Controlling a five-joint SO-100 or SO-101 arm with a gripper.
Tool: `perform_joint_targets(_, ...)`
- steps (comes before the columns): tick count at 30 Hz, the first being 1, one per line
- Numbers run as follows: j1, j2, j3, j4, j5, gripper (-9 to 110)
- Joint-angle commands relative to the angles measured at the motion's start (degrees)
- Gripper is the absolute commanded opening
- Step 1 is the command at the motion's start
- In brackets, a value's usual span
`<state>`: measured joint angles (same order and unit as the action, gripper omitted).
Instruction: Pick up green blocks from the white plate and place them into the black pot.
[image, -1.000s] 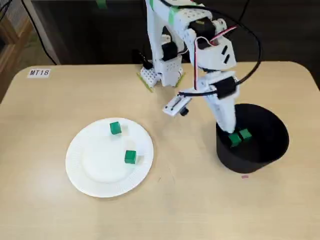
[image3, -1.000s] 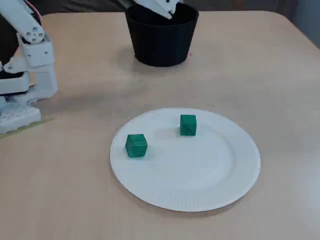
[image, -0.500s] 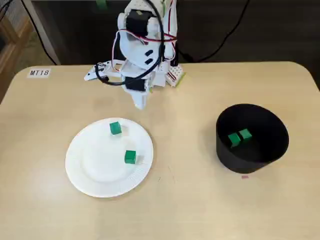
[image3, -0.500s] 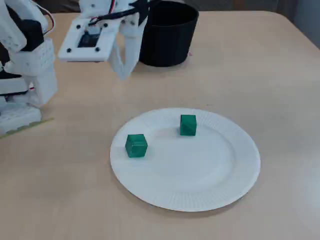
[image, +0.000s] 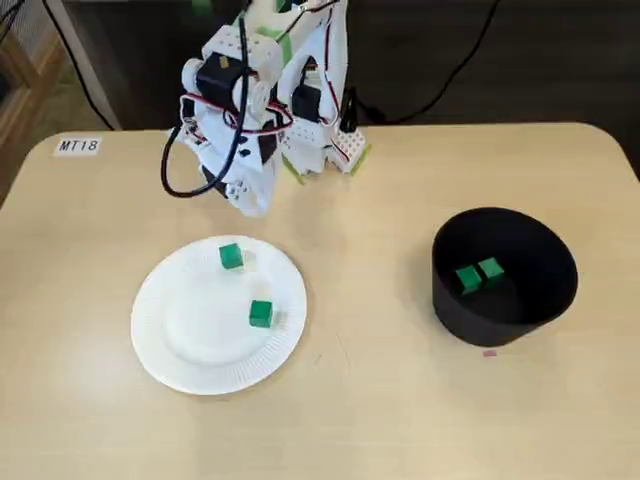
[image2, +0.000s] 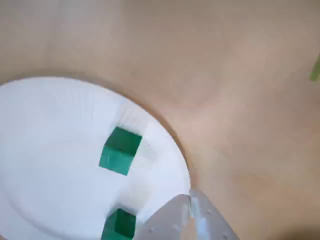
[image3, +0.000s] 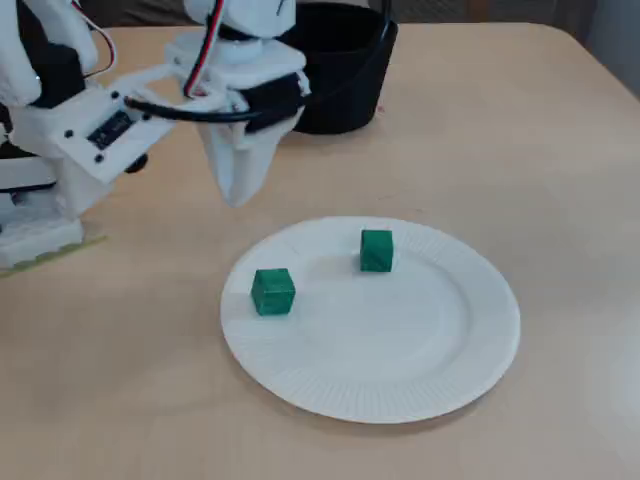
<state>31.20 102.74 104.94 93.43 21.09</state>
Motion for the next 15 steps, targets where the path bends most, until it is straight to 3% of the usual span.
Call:
perform_joint_targets(1, 1.7, -0.5, -2.2, 1.5, 3.8, -2)
perform_joint_targets(5, 2.6, -3.0, -2.6, 1.5, 6.2, -2)
perform_joint_targets(9, 2.2, -6.7, -4.7, 1.6, 3.4, 16)
perform_joint_targets(15, 1.2, -10.0, -6.2, 1.0, 3.3, 25)
